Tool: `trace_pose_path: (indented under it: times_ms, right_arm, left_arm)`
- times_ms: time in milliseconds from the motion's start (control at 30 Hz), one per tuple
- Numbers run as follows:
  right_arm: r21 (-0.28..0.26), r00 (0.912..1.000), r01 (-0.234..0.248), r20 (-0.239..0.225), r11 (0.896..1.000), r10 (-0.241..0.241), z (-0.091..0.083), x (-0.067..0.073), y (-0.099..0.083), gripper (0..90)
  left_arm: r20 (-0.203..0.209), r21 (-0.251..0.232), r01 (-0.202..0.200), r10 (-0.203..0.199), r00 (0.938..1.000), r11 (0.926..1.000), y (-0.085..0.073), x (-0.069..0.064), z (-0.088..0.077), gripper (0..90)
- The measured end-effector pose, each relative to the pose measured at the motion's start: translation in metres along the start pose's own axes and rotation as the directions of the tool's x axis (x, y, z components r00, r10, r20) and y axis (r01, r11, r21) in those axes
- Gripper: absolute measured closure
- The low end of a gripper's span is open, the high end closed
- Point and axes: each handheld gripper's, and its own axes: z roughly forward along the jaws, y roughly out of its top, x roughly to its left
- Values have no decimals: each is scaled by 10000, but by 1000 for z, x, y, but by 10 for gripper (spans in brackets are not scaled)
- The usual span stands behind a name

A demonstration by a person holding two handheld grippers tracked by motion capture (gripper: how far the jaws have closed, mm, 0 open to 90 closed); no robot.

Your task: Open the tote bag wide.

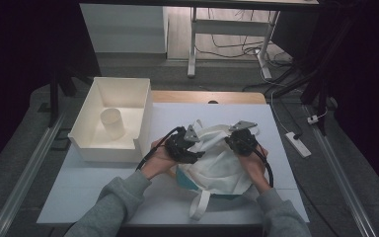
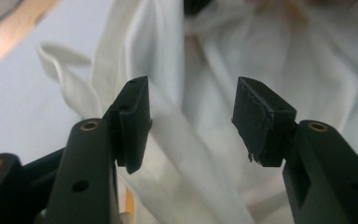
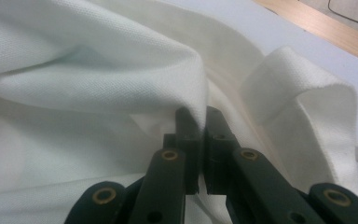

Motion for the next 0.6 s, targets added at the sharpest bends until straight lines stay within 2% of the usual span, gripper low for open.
trace_pose_path:
  times_ms: [133, 233, 300, 367, 433, 467, 600]
  right_arm:
    - [-22, 10000, 27, -67, 10000, -27, -3, -1, -1, 871]
    - [-48, 9999, 7, -133, 10000, -8, -4, -2, -1, 871]
    - [-29, 9999, 38, -151, 10000, -39, -5, -1, -1, 871]
    - [-35, 9998, 74, -174, 10000, -75, -8, -1, 0, 872]
    - [-64, 9996, 111, -264, 9999, -113, -12, -1, 0, 872]
    - [-50, 9994, 169, -300, 9998, -170, -16, -1, 1, 872]
    - [-47, 9983, 586, 74, 9983, -586, -35, 2, 1, 873]
  left_arm:
    - [-270, 578, -39, 55, 9996, 9983, -5, -1, 7, 457]
    - [-542, 979, -78, 131, 9984, 9952, -10, 0, 12, 494]
    - [-442, 1144, 24, 27, 9990, 9934, -13, 3, 15, 545]
    - [-236, 1259, 28, 2, 9997, 9920, -16, 7, 18, 653]
    - [-140, 1271, -7, 25, 9999, 9919, -18, 9, 19, 775]
    - [-170, 1190, -40, 61, 9998, 9929, -18, 10, 18, 806]
    - [-694, 442, 11, 20, 9976, 9990, -17, 18, 7, 855]
